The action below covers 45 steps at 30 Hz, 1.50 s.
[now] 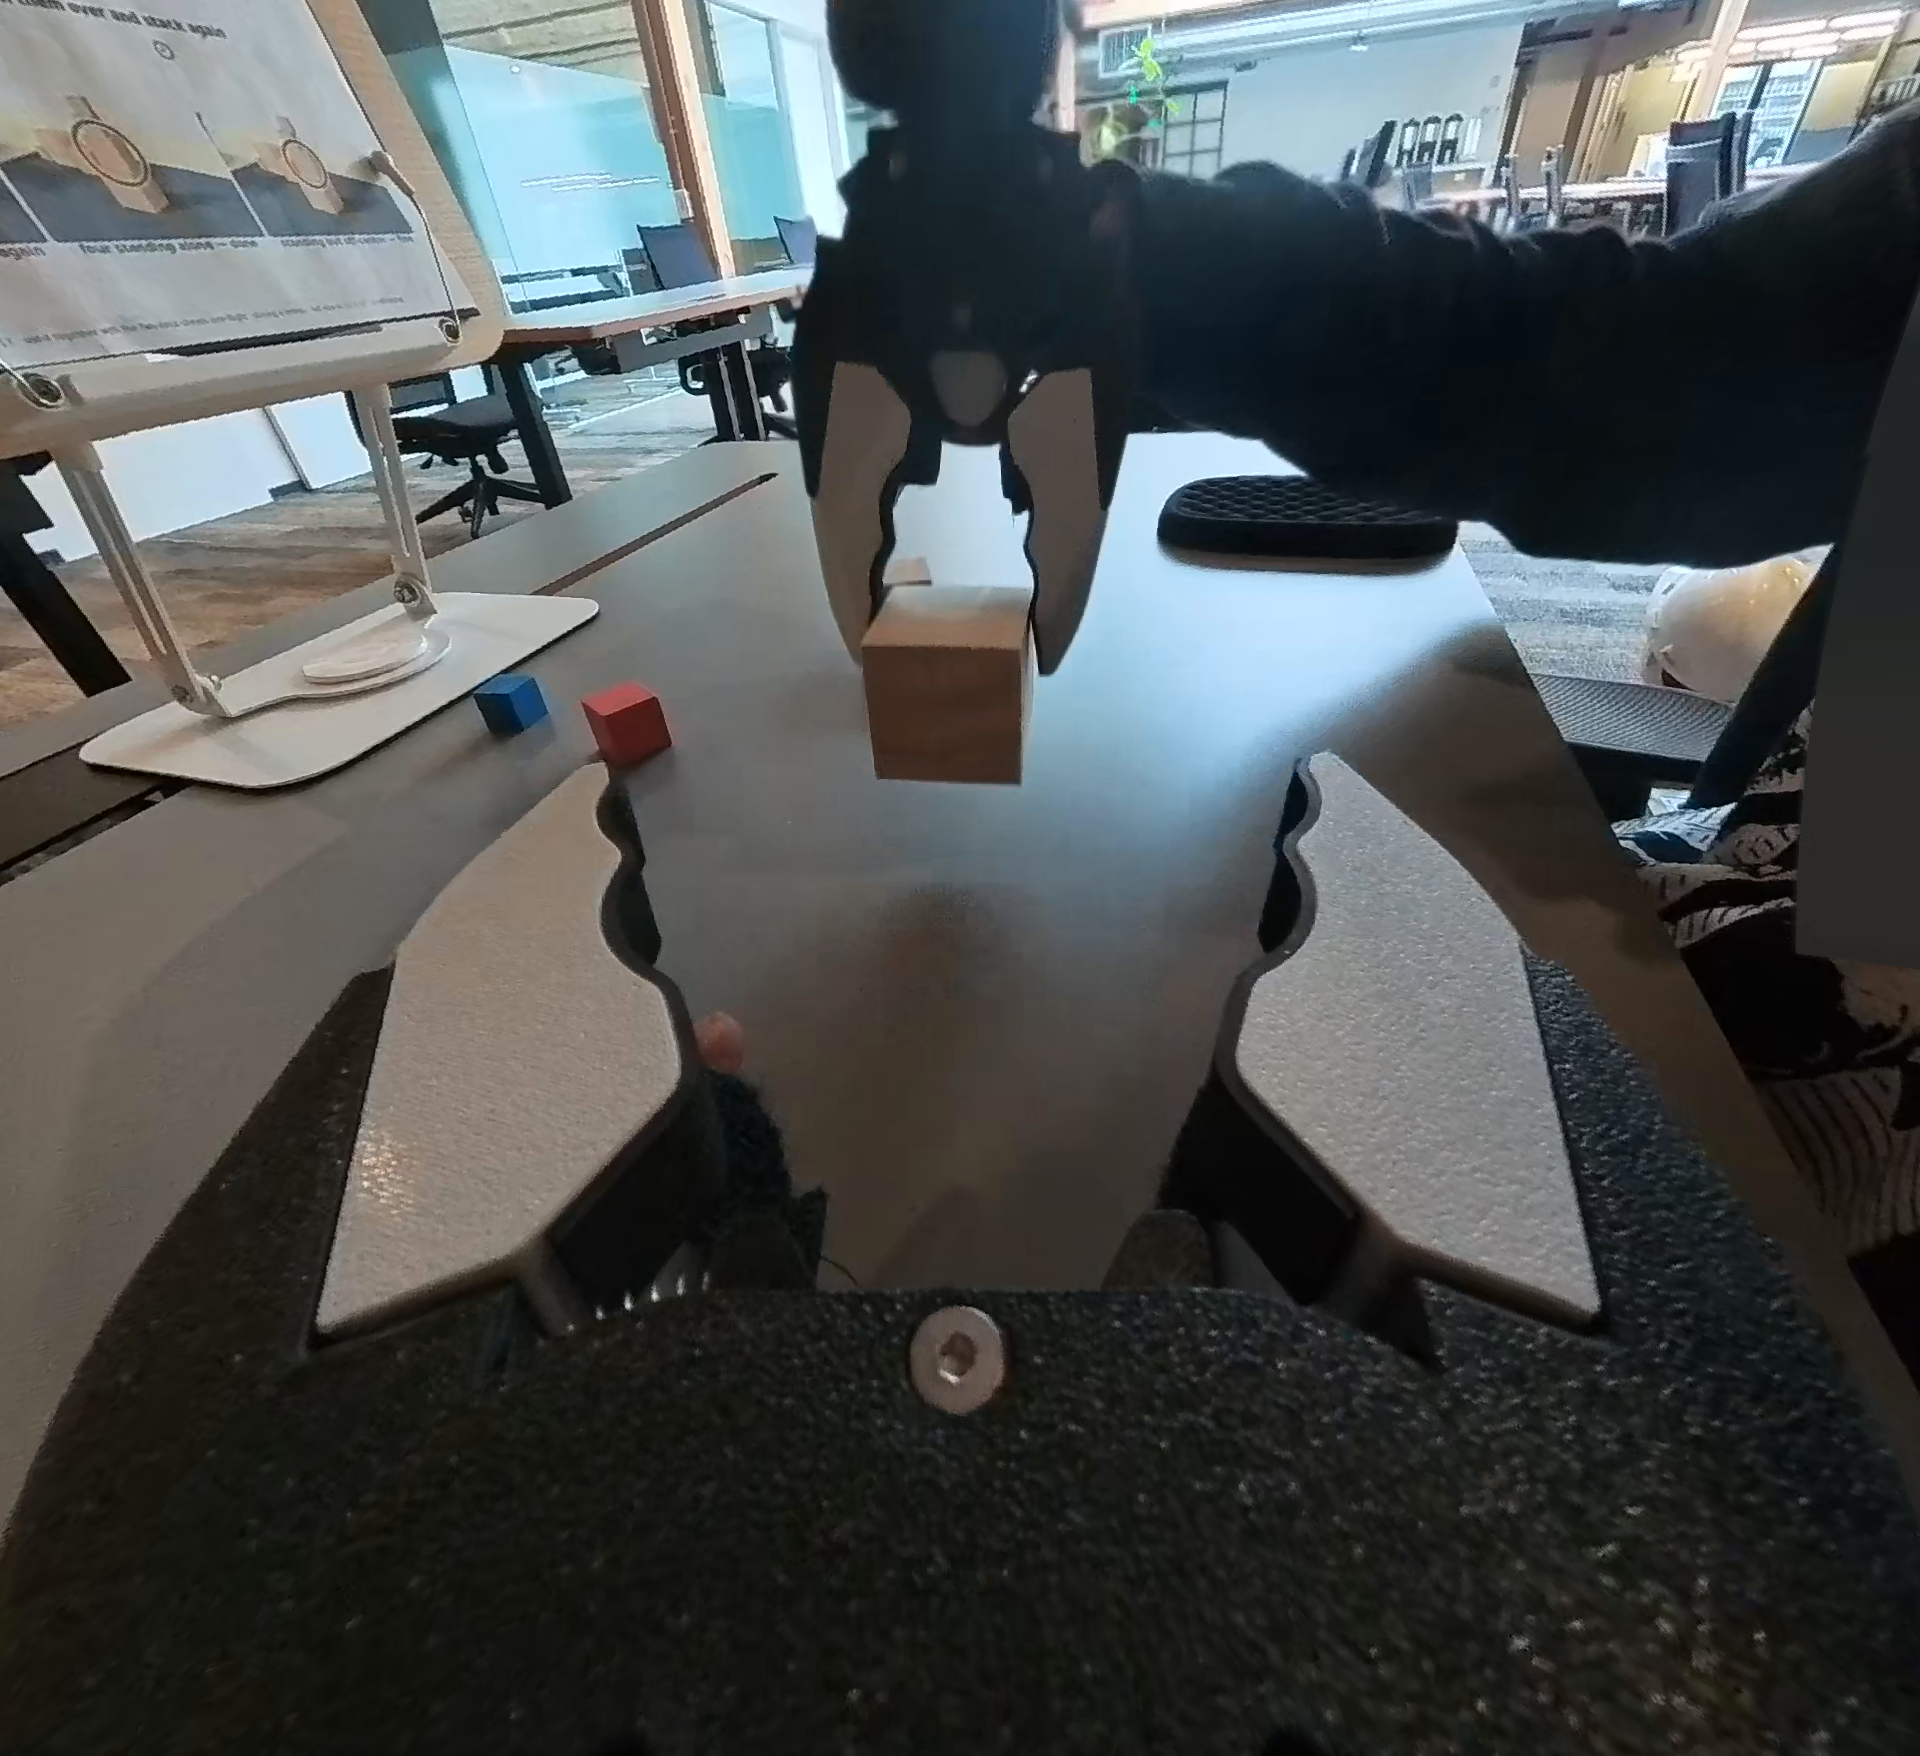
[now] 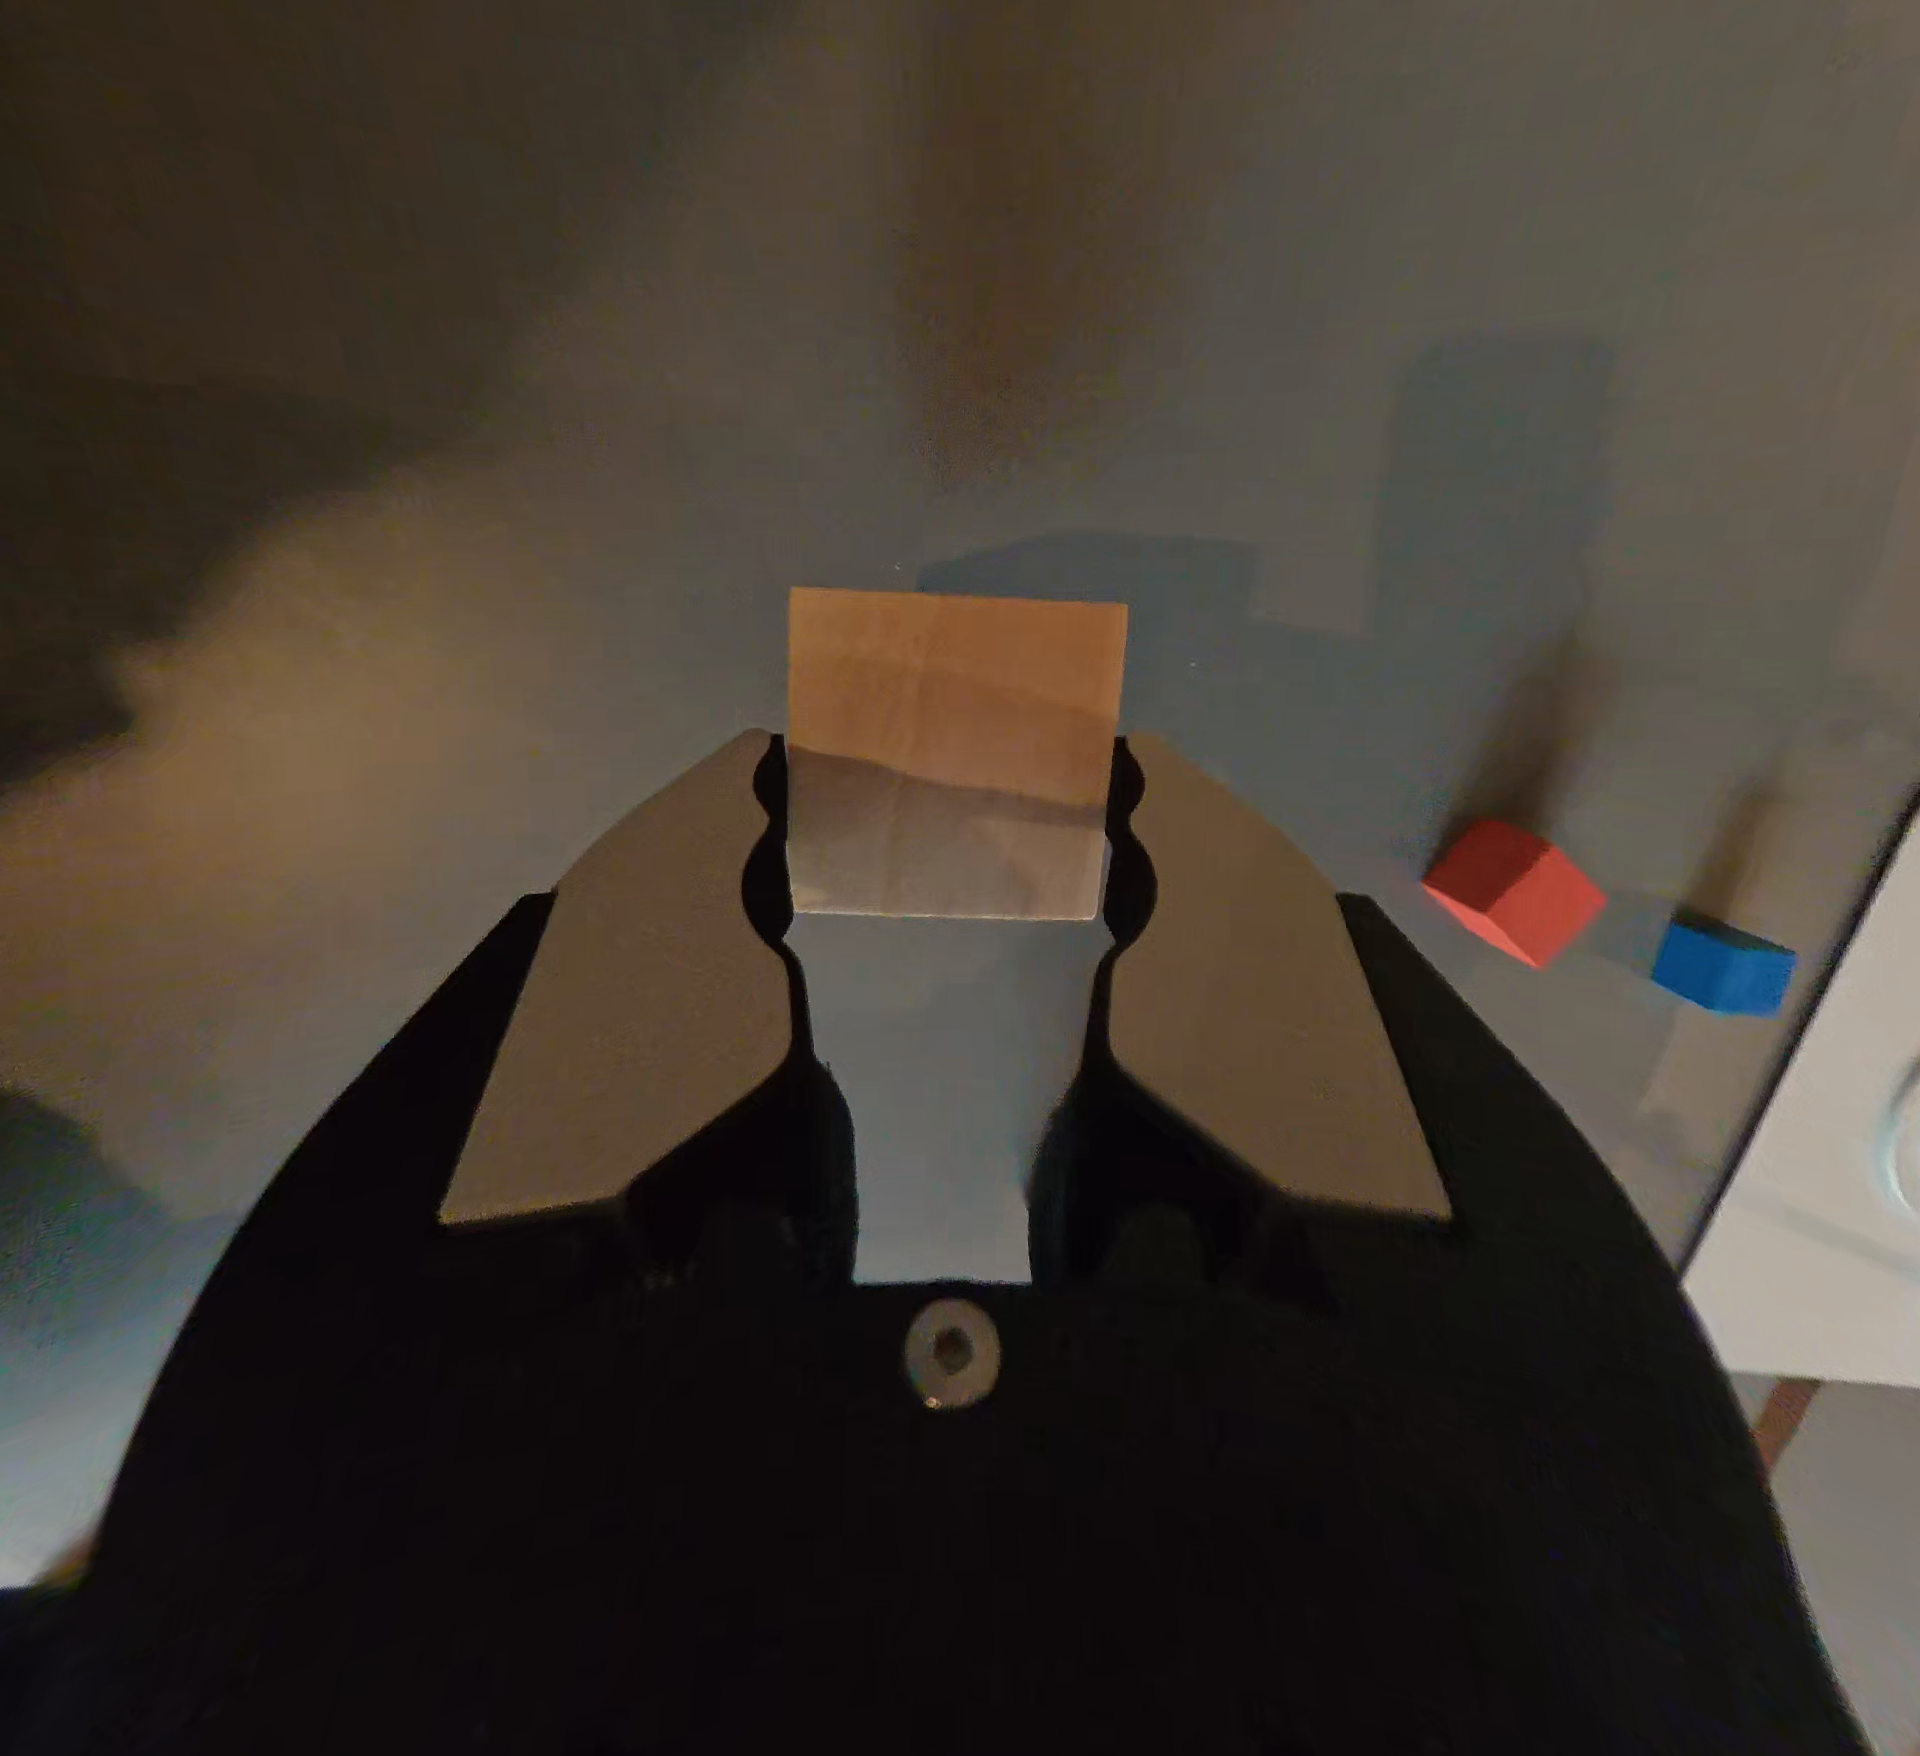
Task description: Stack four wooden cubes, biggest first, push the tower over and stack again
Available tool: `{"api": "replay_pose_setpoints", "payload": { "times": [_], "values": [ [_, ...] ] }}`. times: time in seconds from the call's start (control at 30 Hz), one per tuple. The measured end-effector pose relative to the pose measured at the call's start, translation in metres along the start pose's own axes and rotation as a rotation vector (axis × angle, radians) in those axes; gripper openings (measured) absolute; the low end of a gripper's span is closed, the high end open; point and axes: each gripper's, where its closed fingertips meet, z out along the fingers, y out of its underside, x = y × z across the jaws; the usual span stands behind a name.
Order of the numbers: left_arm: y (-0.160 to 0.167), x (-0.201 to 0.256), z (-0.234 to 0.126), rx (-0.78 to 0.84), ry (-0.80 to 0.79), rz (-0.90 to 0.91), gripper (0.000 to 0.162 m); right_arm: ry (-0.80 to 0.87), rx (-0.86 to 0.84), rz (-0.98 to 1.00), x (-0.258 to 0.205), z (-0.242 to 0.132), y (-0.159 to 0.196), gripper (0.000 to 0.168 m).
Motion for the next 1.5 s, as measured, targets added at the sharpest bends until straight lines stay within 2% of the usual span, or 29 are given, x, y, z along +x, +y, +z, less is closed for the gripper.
{"api": "replay_pose_setpoints", "payload": {
  "times": [0.37,0.6,0.63,0.73,0.8,0.9,1.1,1.3,1.5],
  "values": [
    [0.0,0.0,0.001,-0.005,-0.001,0.001,0.114,-0.033,0.02,-0.056,0.001,0.032,-0.007,0.058],
    [0.001,0.0,0.001,-0.009,0.002,0.002,0.114,-0.057,0.024,-0.052,0.0,0.037,-0.01,0.059],
    [0.001,0.0,0.001,-0.009,0.002,0.002,0.114,-0.063,0.024,-0.048,0.0,0.037,-0.01,0.061],
    [0.001,0.0,0.001,-0.009,0.003,0.003,0.113,-0.056,0.063,0.0,0.004,0.026,-0.014,0.09],
    [0.001,0.0,0.001,-0.01,0.004,0.003,0.113,-0.038,0.1,0.006,0.006,0.01,-0.014,0.09],
    [0.001,0.0,0.001,-0.008,0.002,0.006,0.113,0.019,0.06,0.021,0.018,-0.017,0.012,0.088],
    [0.0,0.0,0.001,-0.008,0.0,0.009,0.113,0.059,-0.096,0.026,0.037,-0.049,0.093,0.082],
    [0.001,0.001,0.001,-0.012,0.002,0.016,0.112,0.005,-0.224,-0.056,0.04,-0.04,0.143,0.082],
    [0.001,0.001,0.001,-0.012,0.003,0.015,0.112,-0.011,-0.294,-0.115,0.046,-0.024,0.161,0.072]
  ]
}}
